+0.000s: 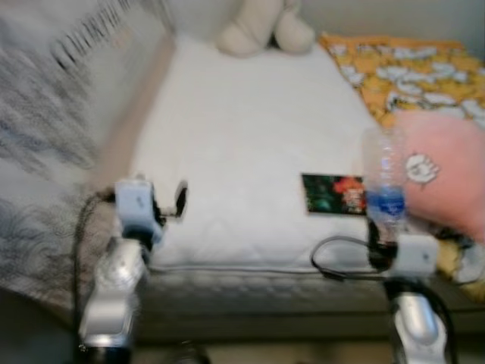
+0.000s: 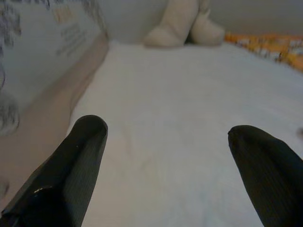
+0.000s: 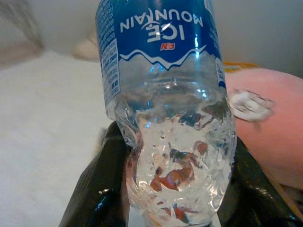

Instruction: Clean up the room

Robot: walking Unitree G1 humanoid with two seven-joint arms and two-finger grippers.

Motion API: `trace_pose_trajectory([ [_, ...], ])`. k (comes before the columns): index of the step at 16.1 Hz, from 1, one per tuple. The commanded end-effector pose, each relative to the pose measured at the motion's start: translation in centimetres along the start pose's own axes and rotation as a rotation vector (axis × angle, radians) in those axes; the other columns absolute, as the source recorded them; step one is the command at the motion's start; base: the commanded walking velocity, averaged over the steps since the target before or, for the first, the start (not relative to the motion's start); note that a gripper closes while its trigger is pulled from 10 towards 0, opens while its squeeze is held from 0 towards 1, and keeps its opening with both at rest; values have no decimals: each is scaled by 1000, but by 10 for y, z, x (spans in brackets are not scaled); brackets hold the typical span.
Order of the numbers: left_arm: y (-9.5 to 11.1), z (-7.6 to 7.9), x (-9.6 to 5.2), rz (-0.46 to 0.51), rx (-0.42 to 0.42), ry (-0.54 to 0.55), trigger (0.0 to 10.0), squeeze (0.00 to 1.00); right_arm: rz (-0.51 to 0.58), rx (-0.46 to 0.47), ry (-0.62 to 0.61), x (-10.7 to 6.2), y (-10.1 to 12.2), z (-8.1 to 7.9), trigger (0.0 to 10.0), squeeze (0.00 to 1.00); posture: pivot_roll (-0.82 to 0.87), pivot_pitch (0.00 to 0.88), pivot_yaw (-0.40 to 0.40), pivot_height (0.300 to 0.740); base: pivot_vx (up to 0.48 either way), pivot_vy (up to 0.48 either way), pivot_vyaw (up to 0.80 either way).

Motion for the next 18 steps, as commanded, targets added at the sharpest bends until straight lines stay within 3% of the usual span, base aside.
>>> trace_pose_trajectory([
  [1, 3, 3, 5, 16, -13, -1, 10000, 0, 27, 17, -13, 9, 11, 5, 10000, 0, -120, 0, 10, 740, 0, -480, 0],
  [6, 5, 16, 6, 52, -35, -54, 10000, 0, -12, 45, 18, 23, 10, 5, 10000, 0, -113, 0, -10, 740, 0, -480, 0],
  [14, 2, 20, 6, 42, -24, -82, 10000, 0, -66, 95, 54, 18, 1, -8, 10000, 0, -115, 0, 18, 740, 0, -480, 0],
  [16, -3, 15, 9, 20, -40, -64, 10000, 0, -84, 110, 54, 16, -2, -10, 10000, 0, -119, 0, 23, 740, 0, -480, 0],
  [18, -13, -3, 7, -19, -80, 1, 10000, 0, -100, 122, 47, 12, -6, -8, 10000, 0, -125, 0, 23, 740, 0, -480, 0],
])
Point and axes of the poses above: a point about 5 cm out from each wrist's last joint towards the gripper, its own x axis pointing out of the wrist towards the gripper, its own y axis along the axis of the wrist's last joint, z = x × y, the point moved 4 cm from there along x, pointing out of the wrist towards the gripper, and after that the axes turned 10 degrees about -x, right-handed, at the moved point
